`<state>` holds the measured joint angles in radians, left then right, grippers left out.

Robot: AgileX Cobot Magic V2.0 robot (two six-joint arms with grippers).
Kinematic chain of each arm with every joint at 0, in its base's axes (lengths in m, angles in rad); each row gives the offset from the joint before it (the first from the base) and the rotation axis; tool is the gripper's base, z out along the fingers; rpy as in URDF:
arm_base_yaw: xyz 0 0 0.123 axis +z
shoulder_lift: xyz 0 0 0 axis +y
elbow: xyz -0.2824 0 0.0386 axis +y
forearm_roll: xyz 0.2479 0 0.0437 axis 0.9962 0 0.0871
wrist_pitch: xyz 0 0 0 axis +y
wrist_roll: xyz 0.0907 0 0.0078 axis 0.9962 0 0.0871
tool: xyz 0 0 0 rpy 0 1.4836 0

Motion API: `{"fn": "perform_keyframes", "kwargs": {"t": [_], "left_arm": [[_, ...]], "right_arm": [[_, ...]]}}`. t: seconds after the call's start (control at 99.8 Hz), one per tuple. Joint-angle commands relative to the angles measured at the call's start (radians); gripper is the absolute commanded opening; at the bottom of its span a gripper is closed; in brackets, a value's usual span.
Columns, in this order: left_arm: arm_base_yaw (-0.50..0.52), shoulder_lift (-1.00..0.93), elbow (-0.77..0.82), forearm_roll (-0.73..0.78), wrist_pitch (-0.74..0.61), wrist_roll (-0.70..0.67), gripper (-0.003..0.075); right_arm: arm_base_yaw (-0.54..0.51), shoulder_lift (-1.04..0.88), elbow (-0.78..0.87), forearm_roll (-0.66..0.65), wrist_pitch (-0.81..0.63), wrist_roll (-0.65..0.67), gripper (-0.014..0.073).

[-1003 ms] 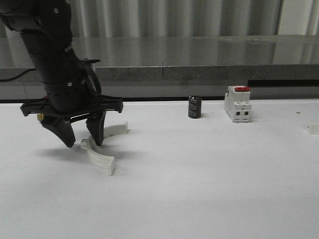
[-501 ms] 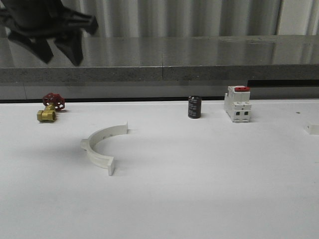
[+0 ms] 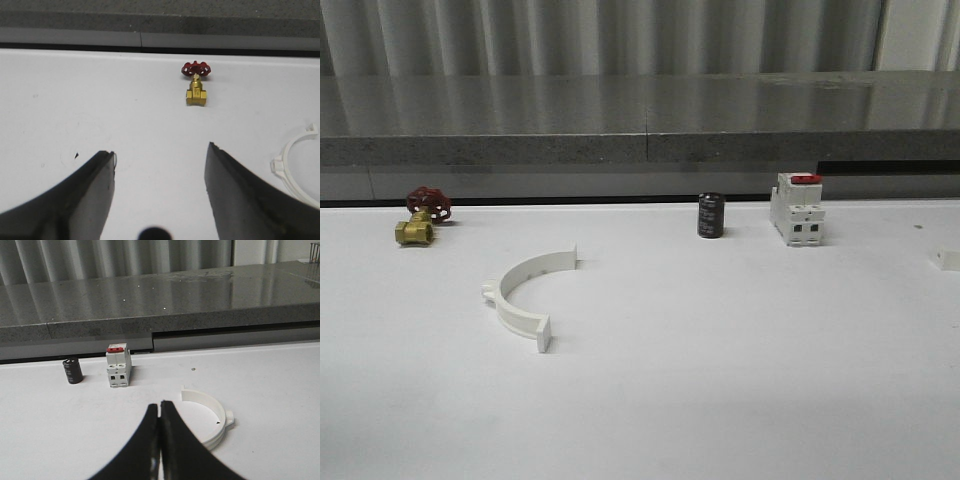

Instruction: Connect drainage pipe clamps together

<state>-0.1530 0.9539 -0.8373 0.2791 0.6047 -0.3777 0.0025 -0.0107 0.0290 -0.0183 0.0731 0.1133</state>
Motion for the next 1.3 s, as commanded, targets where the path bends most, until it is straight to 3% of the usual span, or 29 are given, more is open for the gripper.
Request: {"fn": "perform_keyframes", "kwargs": {"t": [0.0,0.17,0.361,0.461,0.672,0.972,1.113,1.293], "left_arm": [[0.012,-0.097,0.045,-0.033,-0.066,-0.008,0.0408],[0.005,-0.276,0.197,-0.125,-0.064,-0.008,0.0408],[0.005,-0.445,0.323,-0.126,-0.058,0.001,0.0377],[0.005,-0.499,0.353,-0.126,-0.053,0.001,0.0285],[0.005,-0.532,0.362,-0.124,-0.049,0.001,-0.002],[0.005,-0.532,0.362,-0.098,-0.049,0.001,-0.002],[0.005,-0.532,0.362,-0.098,-0.049,0.001,-0.002],[0.005,-0.532,0.362,-0.098,-0.049,0.001,-0.002]], "right_arm": [[-0.006,-0.019,-0.02,0.005,-0.082,0.0,-0.0067],[-0.006,-0.019,-0.02,0.005,-0.082,0.0,-0.0067],[-0.006,-0.019,-0.02,0.005,-0.082,0.0,-0.0067],[-0.006,-0.019,-0.02,0.005,-0.082,0.0,-0.0067],[-0.006,-0.019,-0.02,0.005,-0.096,0.0,-0.0067],[-0.006,-0.015,-0.075,0.005,-0.094,0.0,-0.0067],[-0.006,0.057,-0.22,0.006,0.087,0.0,-0.0067],[-0.006,0.287,-0.43,0.006,0.321,0.0,-0.0067]]}}
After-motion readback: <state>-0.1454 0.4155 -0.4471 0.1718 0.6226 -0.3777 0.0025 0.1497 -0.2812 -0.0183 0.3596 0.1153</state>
